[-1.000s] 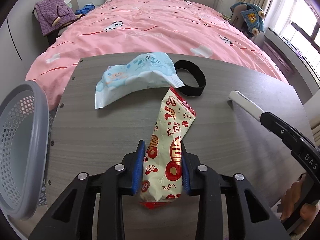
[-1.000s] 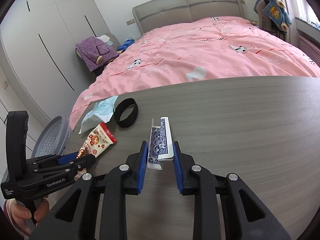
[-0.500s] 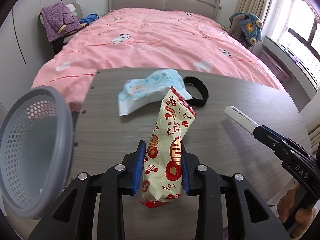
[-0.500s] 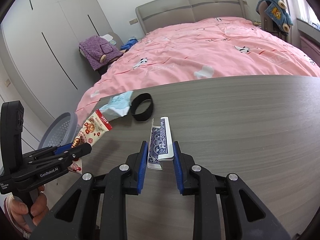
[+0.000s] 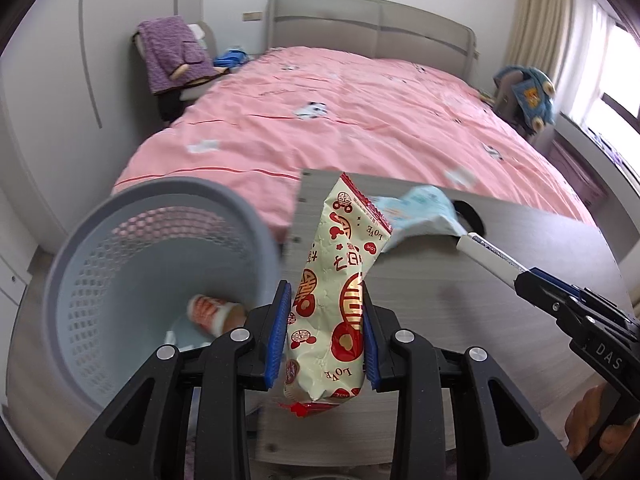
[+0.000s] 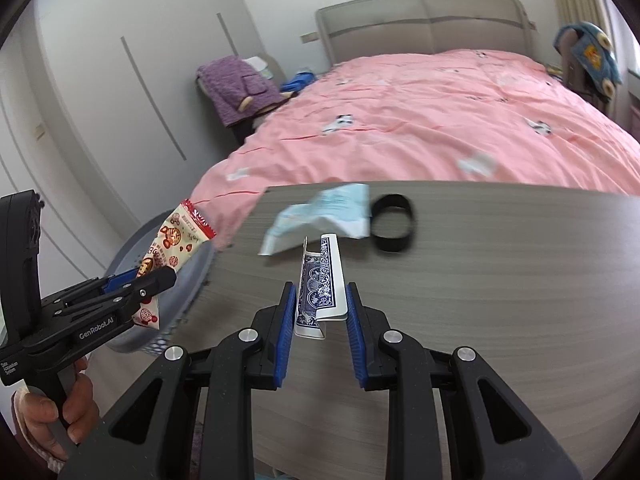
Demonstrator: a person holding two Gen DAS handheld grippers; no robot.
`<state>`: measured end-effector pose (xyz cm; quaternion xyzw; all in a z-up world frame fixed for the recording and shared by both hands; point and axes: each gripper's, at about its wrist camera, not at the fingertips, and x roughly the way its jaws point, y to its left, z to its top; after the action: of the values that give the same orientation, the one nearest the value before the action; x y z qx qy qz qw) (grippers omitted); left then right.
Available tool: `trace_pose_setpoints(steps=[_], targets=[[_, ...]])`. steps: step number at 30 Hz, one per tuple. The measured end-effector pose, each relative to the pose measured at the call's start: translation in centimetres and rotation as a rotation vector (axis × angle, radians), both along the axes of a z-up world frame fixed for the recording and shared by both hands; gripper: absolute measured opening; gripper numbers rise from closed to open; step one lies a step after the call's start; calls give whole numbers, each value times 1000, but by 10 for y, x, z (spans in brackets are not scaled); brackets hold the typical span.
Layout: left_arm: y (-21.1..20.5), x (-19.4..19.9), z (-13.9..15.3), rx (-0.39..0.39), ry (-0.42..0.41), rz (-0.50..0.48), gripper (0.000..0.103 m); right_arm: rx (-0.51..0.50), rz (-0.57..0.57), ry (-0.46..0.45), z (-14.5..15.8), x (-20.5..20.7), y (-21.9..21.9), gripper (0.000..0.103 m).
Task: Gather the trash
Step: 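Carry the wrapper and card box over the basket and open both grippers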
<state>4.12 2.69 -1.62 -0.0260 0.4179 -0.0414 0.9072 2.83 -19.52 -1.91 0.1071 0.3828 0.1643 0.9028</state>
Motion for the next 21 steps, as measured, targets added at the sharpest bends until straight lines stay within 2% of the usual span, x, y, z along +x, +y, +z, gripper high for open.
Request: trace_pose_setpoints(steps=[13,21], targets=[[106,-4,-7,12,-5,187,31,0,155,-2,12,20,98,25],[140,5,-22,19,28,259,31,-10,255,3,14,39,153,25]])
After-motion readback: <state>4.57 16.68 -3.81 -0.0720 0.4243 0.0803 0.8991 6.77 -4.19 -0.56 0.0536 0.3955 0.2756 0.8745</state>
